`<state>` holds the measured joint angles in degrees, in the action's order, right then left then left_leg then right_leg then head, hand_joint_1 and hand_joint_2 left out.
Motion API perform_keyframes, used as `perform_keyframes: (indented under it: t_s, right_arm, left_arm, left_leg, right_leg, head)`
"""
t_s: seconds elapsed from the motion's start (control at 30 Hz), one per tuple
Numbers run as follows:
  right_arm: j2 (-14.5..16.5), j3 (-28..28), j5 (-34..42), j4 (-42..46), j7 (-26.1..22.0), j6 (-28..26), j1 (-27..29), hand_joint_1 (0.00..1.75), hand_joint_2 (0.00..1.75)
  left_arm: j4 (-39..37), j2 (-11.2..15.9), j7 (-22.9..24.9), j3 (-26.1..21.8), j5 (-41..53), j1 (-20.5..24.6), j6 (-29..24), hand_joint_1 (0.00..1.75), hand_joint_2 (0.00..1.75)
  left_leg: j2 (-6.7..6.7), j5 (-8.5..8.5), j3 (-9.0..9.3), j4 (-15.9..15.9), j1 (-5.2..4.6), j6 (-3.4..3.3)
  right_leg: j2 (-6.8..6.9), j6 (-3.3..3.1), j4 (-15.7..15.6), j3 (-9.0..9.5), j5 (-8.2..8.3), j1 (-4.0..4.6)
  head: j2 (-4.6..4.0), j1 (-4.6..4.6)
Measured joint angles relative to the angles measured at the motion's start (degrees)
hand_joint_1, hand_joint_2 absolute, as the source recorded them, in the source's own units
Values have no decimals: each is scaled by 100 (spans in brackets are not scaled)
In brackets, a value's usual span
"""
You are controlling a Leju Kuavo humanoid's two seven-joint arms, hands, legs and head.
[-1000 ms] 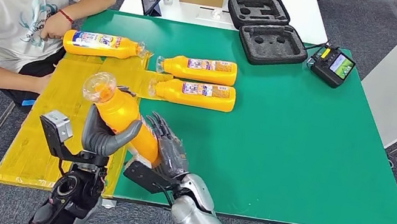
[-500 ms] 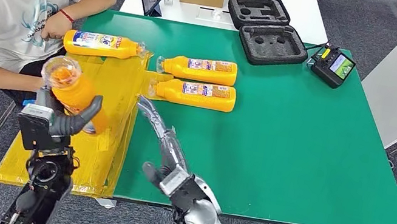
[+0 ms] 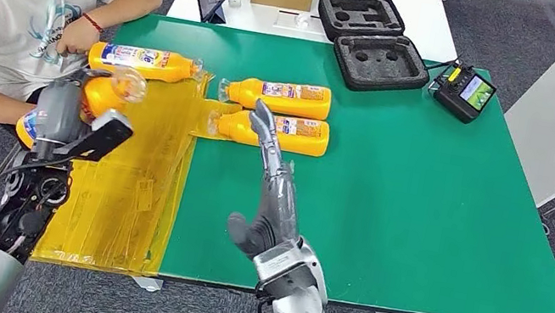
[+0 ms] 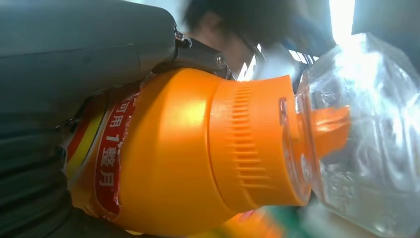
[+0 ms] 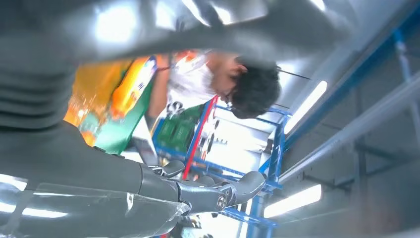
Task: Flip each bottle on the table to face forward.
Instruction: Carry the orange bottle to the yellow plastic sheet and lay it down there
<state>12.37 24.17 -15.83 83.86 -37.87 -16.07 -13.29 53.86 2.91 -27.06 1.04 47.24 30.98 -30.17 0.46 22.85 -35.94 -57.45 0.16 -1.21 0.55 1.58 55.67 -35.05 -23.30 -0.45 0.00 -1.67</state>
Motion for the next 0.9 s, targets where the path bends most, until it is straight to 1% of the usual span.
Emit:
perform_keyframes:
  t_s: [0.1,0.17,0.27,0.4,0.47,0.6,0.67,0.73,0.9]
  right_arm:
    - [23,189,-474,-209,5,-23,-11,0,175]
    - [50,321,-588,-356,-7,-20,-14,0,175]
    - [75,428,-641,-519,-12,-23,-21,0,175]
    - [79,494,-661,-630,-12,-24,-47,0,175]
    - [80,523,-663,-668,-12,-6,-53,0,175]
    - [113,605,-669,-776,-12,97,-77,0,175]
    - [132,660,-677,-841,-12,122,-87,0,175]
    - [145,698,-685,-901,-10,140,-99,0,175]
    - [162,732,-710,-1007,10,167,-128,0,175]
  left_arm:
    - [-891,53,361,461,1175,456,427,175,175]
    - [-1336,62,498,739,1504,620,550,175,175]
    - [-1786,64,547,989,1600,771,577,175,175]
    - [-2107,85,550,1131,1628,882,631,175,175]
    - [-2227,91,550,1192,1695,933,854,175,175]
    - [-2513,92,490,1344,1846,1020,1657,175,175]
    - [-2632,91,412,1391,1818,1036,1926,175,175]
    - [-2722,89,379,1417,1790,1072,2034,175,175]
    - [-2849,88,408,1429,1699,1130,2107,175,175]
  left_leg:
    - [0,-3,-1,0,0,-2]
    - [3,-3,-1,0,0,-2]
    - [6,-2,-2,-1,-1,-2]
    - [3,-1,-3,0,-1,-2]
    - [3,-1,-3,1,0,-2]
    - [3,-2,-3,1,0,-1]
    - [3,-2,-2,1,0,-1]
    - [1,-2,-2,1,0,-1]
    - [0,-2,0,1,0,-1]
  right_leg:
    - [0,1,1,3,2,-1]
    - [-3,1,2,3,2,-1]
    - [-7,2,2,1,1,-1]
    - [-5,2,1,1,-1,-1]
    - [-5,2,1,1,-1,0]
    - [-6,1,1,2,-1,0]
    - [-5,1,2,2,-1,0]
    - [-4,1,2,4,-1,0]
    - [-4,1,2,5,-1,0]
  head:
    - [0,1]
    - [0,1]
    - [0,1]
    - [0,1]
    - [0,1]
    - [0,1]
    - [0,2]
    - [0,1]
    - [0,1]
